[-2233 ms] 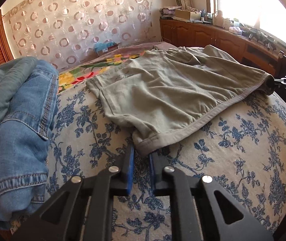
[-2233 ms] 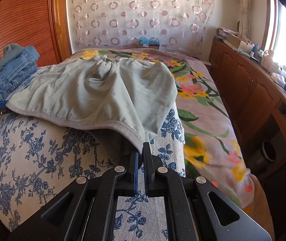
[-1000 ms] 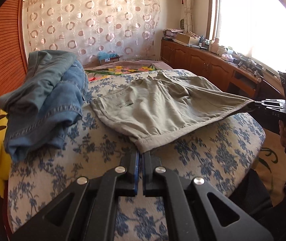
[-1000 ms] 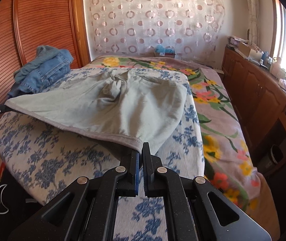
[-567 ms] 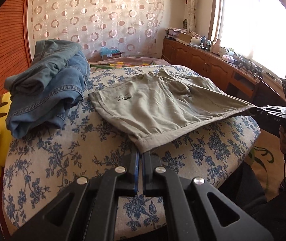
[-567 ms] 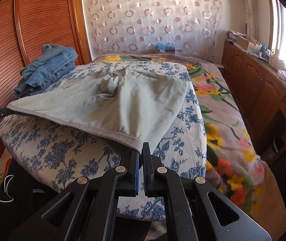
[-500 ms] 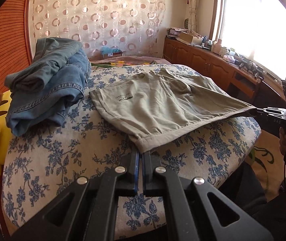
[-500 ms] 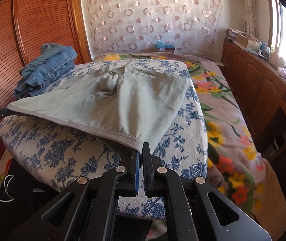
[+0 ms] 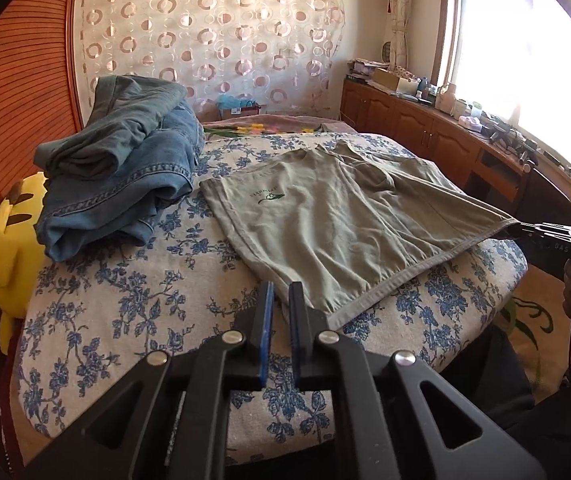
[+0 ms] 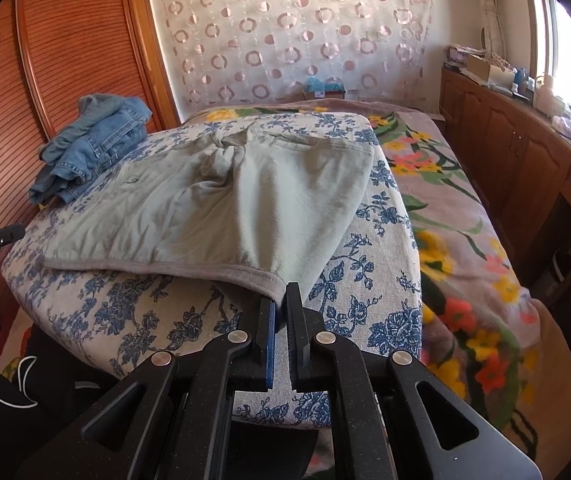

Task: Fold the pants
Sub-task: 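Pull the shorts hem taut with both grippers, then open both, then grasp one shorts leg hem with the right gripper and lift it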

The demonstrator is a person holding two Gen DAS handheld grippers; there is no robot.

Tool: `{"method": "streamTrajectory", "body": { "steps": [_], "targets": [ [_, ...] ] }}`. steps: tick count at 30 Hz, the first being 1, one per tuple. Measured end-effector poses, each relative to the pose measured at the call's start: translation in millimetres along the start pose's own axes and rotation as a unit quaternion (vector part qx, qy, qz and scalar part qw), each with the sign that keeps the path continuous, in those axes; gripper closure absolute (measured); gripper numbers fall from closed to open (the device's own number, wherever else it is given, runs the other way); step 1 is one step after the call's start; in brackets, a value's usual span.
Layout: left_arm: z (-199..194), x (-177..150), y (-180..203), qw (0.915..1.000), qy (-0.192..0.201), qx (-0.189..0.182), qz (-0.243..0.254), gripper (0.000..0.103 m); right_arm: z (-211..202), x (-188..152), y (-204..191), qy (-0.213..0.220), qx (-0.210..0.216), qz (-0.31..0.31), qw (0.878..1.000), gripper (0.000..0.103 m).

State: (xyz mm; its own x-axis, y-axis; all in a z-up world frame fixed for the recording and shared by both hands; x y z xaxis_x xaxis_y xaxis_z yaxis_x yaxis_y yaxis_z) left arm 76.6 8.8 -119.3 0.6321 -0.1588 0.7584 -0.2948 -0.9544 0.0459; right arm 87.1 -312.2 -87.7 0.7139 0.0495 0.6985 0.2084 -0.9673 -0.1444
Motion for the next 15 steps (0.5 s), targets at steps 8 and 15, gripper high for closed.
{"method": "streamTrajectory", "body": {
  "steps": [8, 15],
  "targets": [
    [5, 9, 2, 1.0, -0.001, 0.004, 0.007, 0.055, -15, 4, -3, 0.008, -0.003, -0.013, 1.0, 0.097],
    [17, 19, 8, 0.9999, 0.008, 0.0, 0.015, 0.035, -16, 11, 0, 0.016, -0.008, -0.006, 1.0, 0.08]
  ]
}}
Point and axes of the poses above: each gripper's, at about its wrist camera, not at the fingertips, and z roughly the way its jaws point, y to its right, x to its top, the point moved 10 cm from there along z, roughly the way its jaws point, and after that the axes turned 3 degrees about z, right-handed, at the moved point
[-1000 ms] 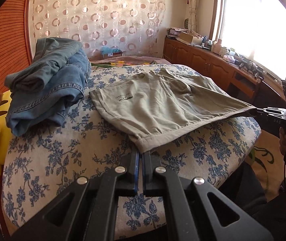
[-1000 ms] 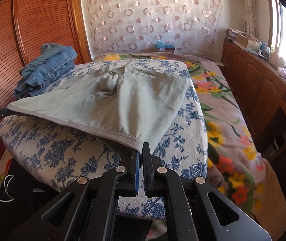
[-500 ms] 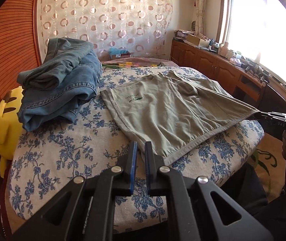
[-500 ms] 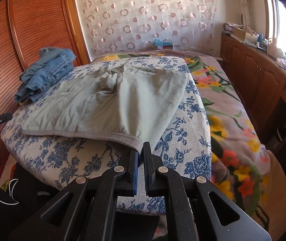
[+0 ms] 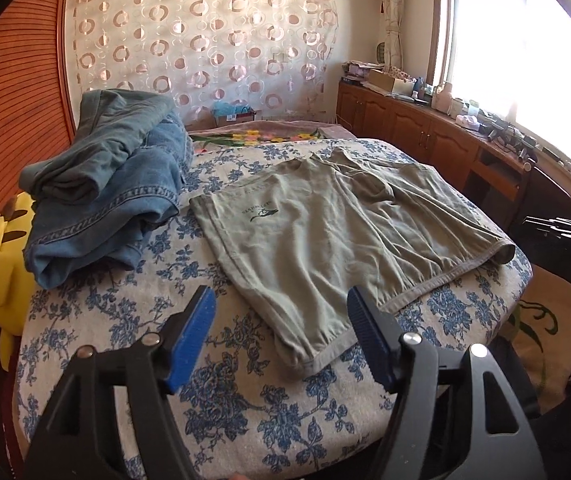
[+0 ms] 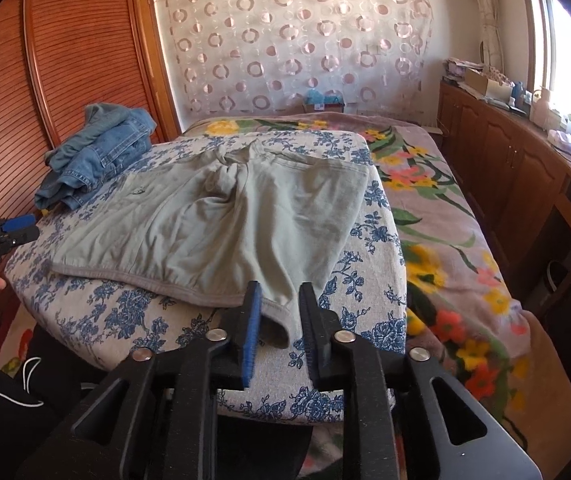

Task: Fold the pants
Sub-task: 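Grasp one shorts leg hem with the right gripper and lift it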

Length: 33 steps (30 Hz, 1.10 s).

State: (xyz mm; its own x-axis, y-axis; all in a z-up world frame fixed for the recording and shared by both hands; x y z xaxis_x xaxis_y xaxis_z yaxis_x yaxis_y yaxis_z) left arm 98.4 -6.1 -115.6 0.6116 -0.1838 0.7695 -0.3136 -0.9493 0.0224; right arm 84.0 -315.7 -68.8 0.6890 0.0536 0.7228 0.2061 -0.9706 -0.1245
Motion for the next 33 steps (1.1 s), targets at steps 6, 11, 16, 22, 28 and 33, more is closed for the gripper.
{"method": "streamTrajectory", "body": {
  "steps": [6, 11, 16, 22, 28, 33],
  "targets": [
    [19, 5, 8, 0.9999, -0.01, -0.005, 0.007, 0.035, 13, 6, 3, 0.004, -0.006, 0.007, 1.0, 0.073],
    [34, 4, 15, 0.9996, -0.02, -0.014, 0.012, 0.035, 31, 11, 12, -0.001, -0.016, 0.022, 1.0, 0.071],
    [47, -2, 16, 0.9992, -0.032, -0.023, 0.0, 0.035, 49, 0, 15, -0.024, -0.02, 0.024, 0.999, 0.071],
    [58, -11, 15, 0.9987, -0.044, -0.025, -0.002, 0.035, 53, -20, 13, -0.044, -0.033, 0.012, 0.998, 0.071],
    [65, -24, 11, 0.9979, -0.062, -0.02, 0.0, 0.035, 49, -31, 16, -0.051, -0.035, 0.016, 0.998, 0.071],
    [69, -35, 2, 0.9973, -0.074, -0.003, -0.003, 0.035, 40, -25, 12, -0.042, -0.026, 0.028, 0.998, 0.071]
  ]
}}
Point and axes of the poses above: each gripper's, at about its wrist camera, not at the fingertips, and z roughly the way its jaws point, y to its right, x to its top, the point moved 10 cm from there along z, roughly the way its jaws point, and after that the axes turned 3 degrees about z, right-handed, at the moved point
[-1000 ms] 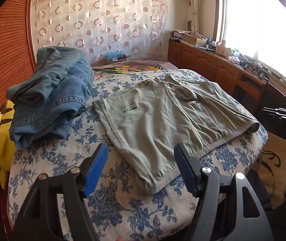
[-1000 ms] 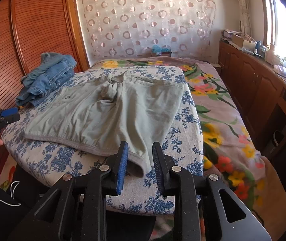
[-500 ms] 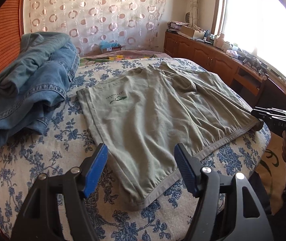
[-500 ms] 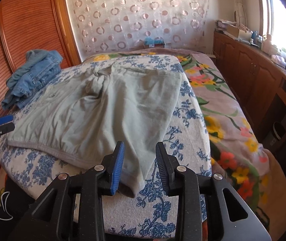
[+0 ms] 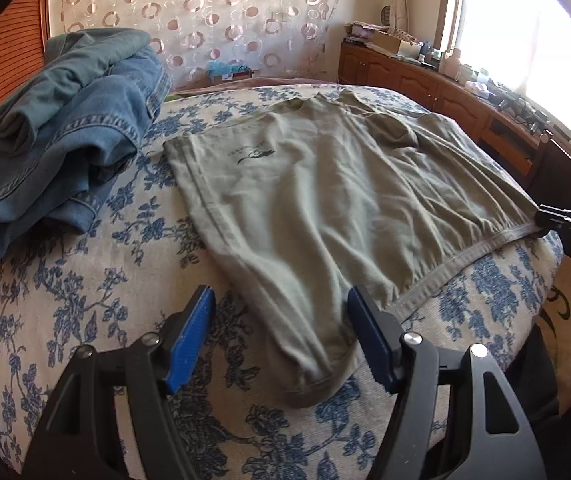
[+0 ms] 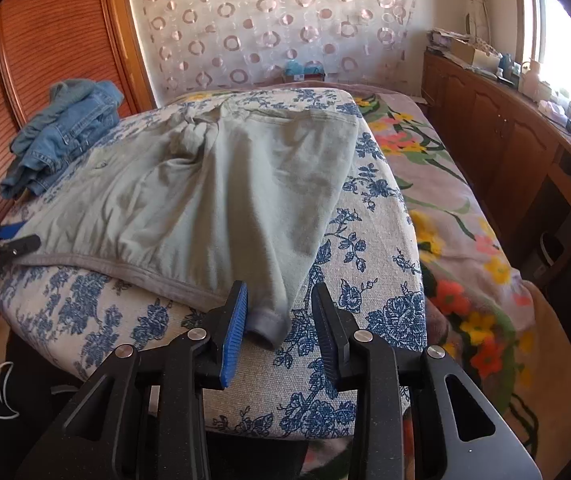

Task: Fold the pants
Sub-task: 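Grasp one shorts leg hem with the right gripper and lift it, then fold the held leg over the other leg and open the right gripper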

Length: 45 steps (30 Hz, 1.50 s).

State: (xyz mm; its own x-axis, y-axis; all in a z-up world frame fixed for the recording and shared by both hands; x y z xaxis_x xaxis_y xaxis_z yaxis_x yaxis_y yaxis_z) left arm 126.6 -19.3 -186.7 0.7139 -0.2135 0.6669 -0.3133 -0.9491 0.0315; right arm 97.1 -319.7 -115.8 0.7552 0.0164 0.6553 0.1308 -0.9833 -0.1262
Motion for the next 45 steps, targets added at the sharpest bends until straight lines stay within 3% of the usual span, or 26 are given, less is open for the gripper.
{"method": "streamTrajectory", "body": {
  "steps": [6, 15, 19, 23, 28, 37, 45],
  "targets": [
    [1, -5, -7, 1.0, -0.001, 0.009, 0.001, 0.035, -4, 3, 0, 0.005, -0.004, 0.001, 1.0, 0.071],
    [-2, -8, -18, 0.9999, 0.003, 0.016, -0.004, 0.035, 6, -6, -4, -0.02, 0.003, 0.0, 1.0, 0.072],
    [-4, -9, -20, 0.9998, 0.004, 0.016, -0.005, 0.035, 9, -7, -7, -0.025, 0.005, -0.003, 1.0, 0.079],
    [-6, -8, -19, 0.9998, 0.004, 0.019, 0.0, 0.035, 7, -6, -11, -0.022, 0.012, -0.008, 1.0, 0.094],
    [-13, -1, -18, 0.9997, 0.014, 0.017, -0.003, 0.035, 1, 12, -21, -0.001, 0.016, -0.022, 1.0, 0.097],
    [-31, 24, -24, 0.9988, 0.044, 0.015, -0.014, 0.035, -1, 66, -92, 0.043, 0.079, -0.069, 0.994, 0.098],
    [-37, 36, -45, 0.9974, 0.057, 0.037, -0.022, 0.035, 13, 81, -170, 0.043, 0.14, -0.114, 0.983, 0.098]
  ]
}}
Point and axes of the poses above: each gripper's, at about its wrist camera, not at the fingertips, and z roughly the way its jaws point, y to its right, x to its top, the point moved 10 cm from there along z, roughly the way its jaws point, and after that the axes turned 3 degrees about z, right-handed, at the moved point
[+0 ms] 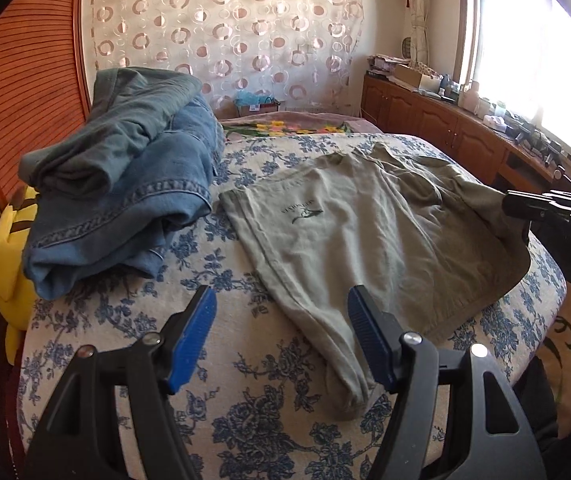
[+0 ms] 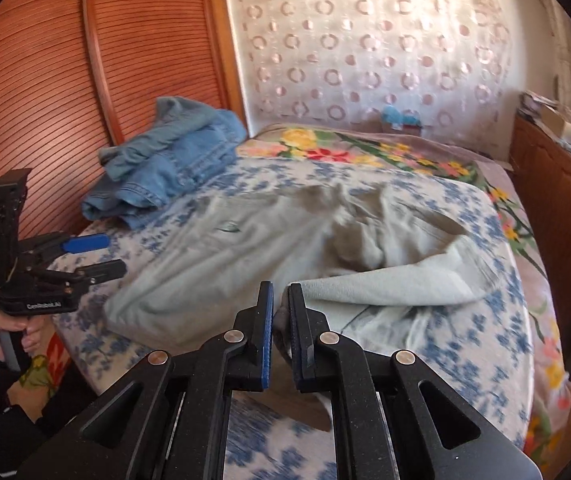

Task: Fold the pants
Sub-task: 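Fold the held leg over the other leg and open the right gripper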

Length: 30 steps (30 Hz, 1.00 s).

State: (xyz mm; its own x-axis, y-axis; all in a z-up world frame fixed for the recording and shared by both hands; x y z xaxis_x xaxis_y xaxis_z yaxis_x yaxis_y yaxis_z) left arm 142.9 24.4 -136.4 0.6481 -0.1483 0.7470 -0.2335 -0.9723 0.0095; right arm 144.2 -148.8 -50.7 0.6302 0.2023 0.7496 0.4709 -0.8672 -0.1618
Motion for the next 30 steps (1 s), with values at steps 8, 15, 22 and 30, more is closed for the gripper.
{"method": "streamTrajectory", "body": {
  "steps": [8, 15, 22, 30],
  "targets": [
    [-7, -3, -23, 0.9998, 0.008, 0.013, -0.016, 0.035, 18, 9, -57, -0.011, 0.063, -0.017, 0.998, 0.098],
    [-10, -9, -29, 0.9997, 0.009, 0.012, -0.02, 0.035, 27, 2, -78, -0.022, 0.07, -0.028, 0.997, 0.097],
    [-7, -6, -14, 0.9999, 0.009, 0.0, -0.011, 0.035, 18, -1, -63, -0.018, 0.053, -0.016, 0.998, 0.077],
    [2, 2, 22, 0.9994, 0.009, -0.032, 0.008, 0.035, 4, -12, -12, -0.013, -0.003, -0.002, 1.0, 0.072]
  ]
}}
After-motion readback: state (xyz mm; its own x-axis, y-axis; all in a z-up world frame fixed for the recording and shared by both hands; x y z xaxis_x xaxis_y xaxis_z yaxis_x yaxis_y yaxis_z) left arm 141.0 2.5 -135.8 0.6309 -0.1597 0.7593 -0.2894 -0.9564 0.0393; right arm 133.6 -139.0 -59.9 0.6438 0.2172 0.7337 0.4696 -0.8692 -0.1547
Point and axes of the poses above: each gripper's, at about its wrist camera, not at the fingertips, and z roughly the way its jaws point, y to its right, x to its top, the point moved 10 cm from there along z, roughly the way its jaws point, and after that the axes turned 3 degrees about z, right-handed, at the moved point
